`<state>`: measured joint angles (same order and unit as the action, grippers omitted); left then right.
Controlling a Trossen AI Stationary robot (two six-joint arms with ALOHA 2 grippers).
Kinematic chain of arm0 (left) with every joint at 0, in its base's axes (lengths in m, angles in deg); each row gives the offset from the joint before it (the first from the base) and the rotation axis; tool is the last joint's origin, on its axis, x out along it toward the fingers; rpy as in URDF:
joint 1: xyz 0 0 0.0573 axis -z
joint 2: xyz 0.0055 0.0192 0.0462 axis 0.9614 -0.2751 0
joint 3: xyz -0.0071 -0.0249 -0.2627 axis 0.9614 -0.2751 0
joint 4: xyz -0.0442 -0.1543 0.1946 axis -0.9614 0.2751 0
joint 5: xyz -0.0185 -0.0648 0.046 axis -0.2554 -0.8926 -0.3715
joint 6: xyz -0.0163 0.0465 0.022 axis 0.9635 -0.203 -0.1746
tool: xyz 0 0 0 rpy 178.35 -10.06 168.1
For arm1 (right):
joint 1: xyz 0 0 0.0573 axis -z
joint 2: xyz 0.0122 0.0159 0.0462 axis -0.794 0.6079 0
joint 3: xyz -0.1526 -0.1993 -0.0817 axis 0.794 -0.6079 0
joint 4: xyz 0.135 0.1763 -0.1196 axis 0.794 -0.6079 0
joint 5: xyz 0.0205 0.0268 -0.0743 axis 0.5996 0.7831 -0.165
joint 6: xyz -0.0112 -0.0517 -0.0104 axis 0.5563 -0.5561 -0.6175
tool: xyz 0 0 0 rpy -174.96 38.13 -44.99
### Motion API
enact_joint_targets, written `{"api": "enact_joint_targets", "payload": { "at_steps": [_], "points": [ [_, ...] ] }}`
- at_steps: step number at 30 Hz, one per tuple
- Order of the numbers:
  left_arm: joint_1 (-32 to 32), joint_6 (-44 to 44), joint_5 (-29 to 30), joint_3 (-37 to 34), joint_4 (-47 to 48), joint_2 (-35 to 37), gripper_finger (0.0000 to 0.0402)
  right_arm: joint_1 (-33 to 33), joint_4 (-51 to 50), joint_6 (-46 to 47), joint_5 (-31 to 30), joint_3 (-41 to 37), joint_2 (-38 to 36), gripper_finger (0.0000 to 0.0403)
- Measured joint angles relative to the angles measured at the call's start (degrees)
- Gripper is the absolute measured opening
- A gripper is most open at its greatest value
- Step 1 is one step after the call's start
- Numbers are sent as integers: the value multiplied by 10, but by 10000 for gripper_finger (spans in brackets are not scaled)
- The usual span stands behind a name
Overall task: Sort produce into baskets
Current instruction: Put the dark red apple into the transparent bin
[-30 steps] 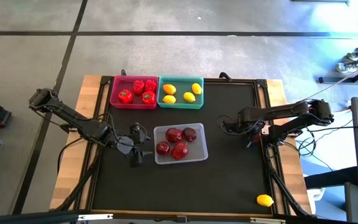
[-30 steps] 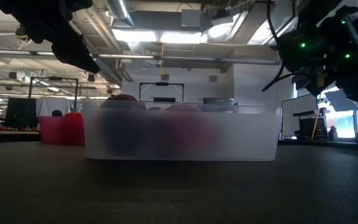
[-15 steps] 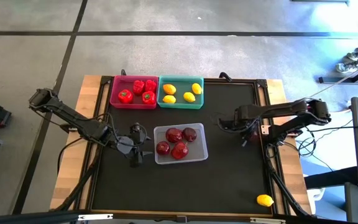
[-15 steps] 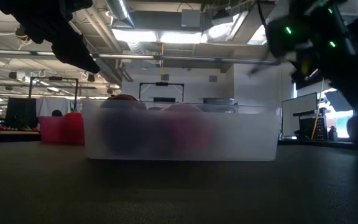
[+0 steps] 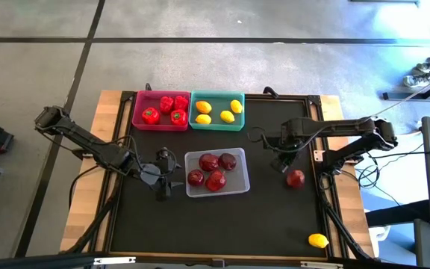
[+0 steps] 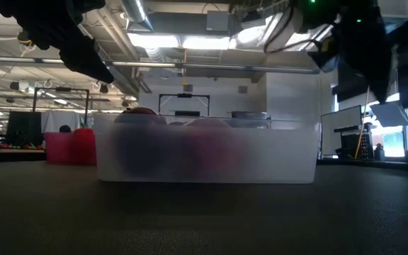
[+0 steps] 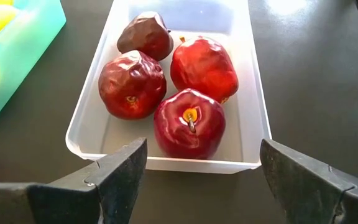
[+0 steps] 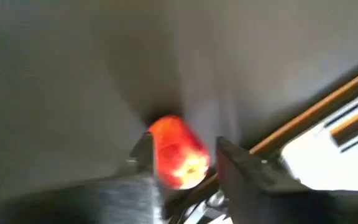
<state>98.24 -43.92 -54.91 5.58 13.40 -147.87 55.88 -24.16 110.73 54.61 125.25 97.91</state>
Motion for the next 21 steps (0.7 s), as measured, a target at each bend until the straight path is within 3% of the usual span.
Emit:
{"api": "enact_joint_targets", "payload": {
  "at_steps": [5,12,15,21],
  "points": [
    [0,0,0,0,0,0,306,-29,-8,42,62,-39,0,211],
    [0,-5,0,0,0,0,306,-70,-7,85,83,-89,0,375],
    [0,-14,2,0,0,0,306,-81,4,99,84,-112,0,393],
    [-7,-16,5,0,0,0,306,-82,82,113,97,-158,1,356]
  ]
}}
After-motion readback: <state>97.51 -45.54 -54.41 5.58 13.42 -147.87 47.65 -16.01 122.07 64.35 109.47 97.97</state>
